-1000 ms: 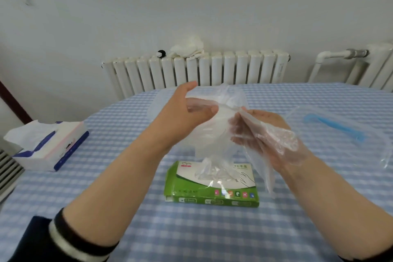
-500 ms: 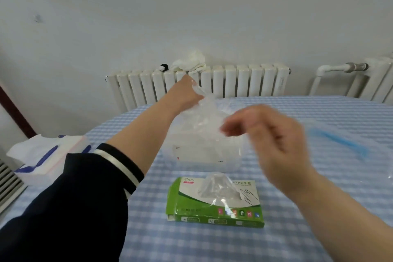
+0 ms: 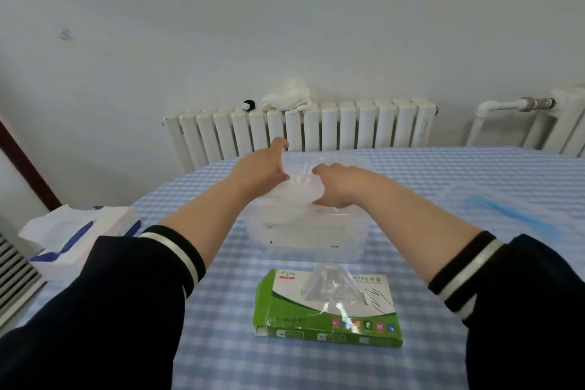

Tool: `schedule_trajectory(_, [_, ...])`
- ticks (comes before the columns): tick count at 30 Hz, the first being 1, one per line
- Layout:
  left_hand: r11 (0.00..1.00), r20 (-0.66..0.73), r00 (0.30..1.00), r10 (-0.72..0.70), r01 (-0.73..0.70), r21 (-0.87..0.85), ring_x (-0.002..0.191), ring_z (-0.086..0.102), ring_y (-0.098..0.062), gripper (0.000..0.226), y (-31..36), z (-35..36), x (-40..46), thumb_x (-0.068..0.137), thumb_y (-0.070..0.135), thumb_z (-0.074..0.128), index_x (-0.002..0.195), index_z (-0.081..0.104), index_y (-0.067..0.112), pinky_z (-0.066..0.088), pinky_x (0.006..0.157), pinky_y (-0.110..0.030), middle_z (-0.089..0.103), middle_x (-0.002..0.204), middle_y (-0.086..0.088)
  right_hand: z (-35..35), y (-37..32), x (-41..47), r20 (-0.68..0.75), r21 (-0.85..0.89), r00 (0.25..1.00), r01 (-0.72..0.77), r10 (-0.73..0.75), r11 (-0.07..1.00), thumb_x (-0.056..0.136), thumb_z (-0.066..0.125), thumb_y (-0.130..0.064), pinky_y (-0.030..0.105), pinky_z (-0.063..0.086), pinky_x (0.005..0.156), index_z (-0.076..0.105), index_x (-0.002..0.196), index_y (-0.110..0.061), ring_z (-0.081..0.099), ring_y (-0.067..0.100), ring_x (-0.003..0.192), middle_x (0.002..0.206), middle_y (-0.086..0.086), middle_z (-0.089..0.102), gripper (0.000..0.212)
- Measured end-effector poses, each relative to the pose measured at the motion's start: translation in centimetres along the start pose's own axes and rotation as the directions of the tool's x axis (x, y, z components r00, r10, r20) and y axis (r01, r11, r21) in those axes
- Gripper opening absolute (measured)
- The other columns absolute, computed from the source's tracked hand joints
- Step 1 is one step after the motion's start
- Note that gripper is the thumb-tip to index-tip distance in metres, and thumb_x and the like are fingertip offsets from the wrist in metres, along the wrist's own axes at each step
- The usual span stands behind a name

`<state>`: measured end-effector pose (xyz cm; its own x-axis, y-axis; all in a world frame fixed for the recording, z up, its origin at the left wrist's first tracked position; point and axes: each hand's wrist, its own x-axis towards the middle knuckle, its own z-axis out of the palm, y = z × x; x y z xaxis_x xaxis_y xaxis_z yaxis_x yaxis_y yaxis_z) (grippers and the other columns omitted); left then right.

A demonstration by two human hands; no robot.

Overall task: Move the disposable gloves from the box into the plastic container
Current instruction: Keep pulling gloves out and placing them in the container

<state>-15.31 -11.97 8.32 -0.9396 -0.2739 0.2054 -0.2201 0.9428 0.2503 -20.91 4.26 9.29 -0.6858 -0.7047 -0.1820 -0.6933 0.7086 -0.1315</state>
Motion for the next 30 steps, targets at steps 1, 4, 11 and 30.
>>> schedule_trajectory(1, [1.000, 0.022, 1.000, -0.004, 0.004, 0.028, 0.078, 0.061, -0.016, 0.060, -0.2, 0.2, 0.0, 0.091, 0.022, 0.065, 0.140, 0.031, 0.019, 0.052, 0.073, -0.036, 0.065, 0.092, 0.000, -0.1, -0.1, 0.2, 0.065, -0.025, 0.998, -0.019, 0.021, 1.000, 0.096, 0.050, -0.046, 0.037, 0.039, 0.095, 0.020, 0.152, -0.019, 0.047, 0.031, 0.124, 0.144, 0.010, 0.041, 0.069])
schedule_trajectory(4, [0.971, 0.076, 0.996, 0.042, -0.058, 0.231, 0.089, 0.061, -0.022, 0.061, -0.2, 0.4, -0.3, 0.090, 0.024, 0.067, 0.138, 0.031, 0.017, 0.052, 0.075, -0.037, 0.060, 0.114, -0.006, -0.1, -0.6, 0.7, 0.223, -0.124, 0.973, -0.036, 0.063, 0.992, 0.100, 0.046, -0.030, 0.040, 0.036, 0.104, 0.007, 0.155, -0.016, 0.042, 0.033, 0.131, 0.152, 0.013, 0.034, 0.069])
schedule_trajectory(11, [0.867, 0.352, 0.922, 0.163, -0.304, 0.394, 0.110, 0.051, -0.020, 0.043, 2.8, -1.3, -0.2, 0.091, 0.031, 0.067, 0.130, 0.051, 0.025, 0.042, 0.084, -0.029, 0.046, 0.128, 0.002, -0.5, -1.3, 0.1, 0.291, -0.062, 0.947, -0.126, 0.139, 0.990, 0.107, 0.030, -0.025, 0.036, 0.026, 0.110, 0.022, 0.152, -0.008, 0.030, 0.028, 0.140, 0.156, 0.013, 0.027, 0.048])
schedule_trajectory(30, [0.996, 0.006, 0.999, 0.051, -0.051, 0.071, 0.099, 0.058, -0.008, 0.029, 2.6, -3.3, -3.8, 0.098, 0.025, 0.056, 0.127, 0.059, 0.021, 0.042, 0.087, -0.022, 0.063, 0.122, 0.006, -0.7, 1.5, -2.8, -0.477, 0.198, 0.873, 0.217, -0.099, 0.956, 0.101, 0.049, -0.023, 0.023, 0.040, 0.084, 0.064, 0.119, -0.018, 0.057, 0.011, 0.103, 0.119, -0.003, 0.065, 0.025])
